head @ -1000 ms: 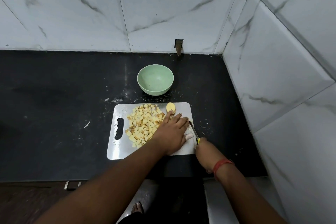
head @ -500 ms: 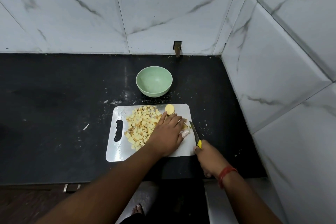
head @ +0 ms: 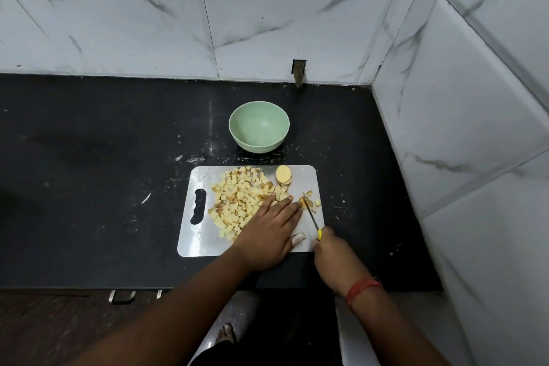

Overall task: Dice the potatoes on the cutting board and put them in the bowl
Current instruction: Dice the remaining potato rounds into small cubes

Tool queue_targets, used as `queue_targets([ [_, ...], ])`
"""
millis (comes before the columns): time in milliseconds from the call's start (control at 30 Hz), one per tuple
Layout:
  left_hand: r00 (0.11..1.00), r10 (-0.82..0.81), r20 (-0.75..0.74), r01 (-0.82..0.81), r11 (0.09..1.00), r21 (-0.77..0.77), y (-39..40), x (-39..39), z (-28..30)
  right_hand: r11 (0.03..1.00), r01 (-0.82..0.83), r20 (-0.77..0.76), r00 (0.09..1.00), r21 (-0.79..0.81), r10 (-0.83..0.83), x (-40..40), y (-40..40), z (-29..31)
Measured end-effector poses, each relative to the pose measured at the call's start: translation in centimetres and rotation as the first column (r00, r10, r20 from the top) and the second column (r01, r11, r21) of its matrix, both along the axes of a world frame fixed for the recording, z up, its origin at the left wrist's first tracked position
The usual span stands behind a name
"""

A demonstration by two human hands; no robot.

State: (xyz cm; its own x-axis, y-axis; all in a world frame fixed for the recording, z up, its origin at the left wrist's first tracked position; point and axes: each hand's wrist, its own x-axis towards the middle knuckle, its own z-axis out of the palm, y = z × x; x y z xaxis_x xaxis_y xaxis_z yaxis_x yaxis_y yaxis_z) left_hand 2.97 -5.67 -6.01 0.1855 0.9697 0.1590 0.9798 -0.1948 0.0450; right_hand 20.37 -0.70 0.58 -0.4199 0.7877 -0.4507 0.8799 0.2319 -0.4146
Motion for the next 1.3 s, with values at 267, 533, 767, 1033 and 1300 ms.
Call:
queue_targets([
  [267, 0.999, 0.0, -0.037, -0.002, 0.999, -0.043, 0.3, -0.1, -0.3, 1.0, -0.007, 0.032, 0.999, 0.01, 0.007, -0.7, 0.5, 0.0],
  [533, 0.999, 0.009, -0.043, -0.011, 0.999, -0.05, 0.3, -0.1, -0.3, 1.0, 0.001, 0.083, 0.997, -0.01, 0.0, -1.2, 0.7, -0.4],
  [767, 0.999, 0.01, -0.033, -0.012, 0.997, -0.07, 0.4, -0.1, -0.4, 0.999, 0.016, 0.105, 0.994, -0.032, -0.013, -1.6, 0.4, -0.6],
  [1033, 0.999, 0.016, -0.045, -0.019, 0.997, -0.07, 0.4, -0.1, -0.4, 0.997, -0.006, 0.135, 0.991, -0.071, 0.015, -2.0, 0.6, -0.8],
  [1300, 0.999, 0.027, -0.047, -0.03, 0.997, -0.077, 0.4, 0.1, -0.3, 0.997, -0.006, 0.198, 0.98, -0.081, 0.022, -2.3, 1.0, -0.7],
])
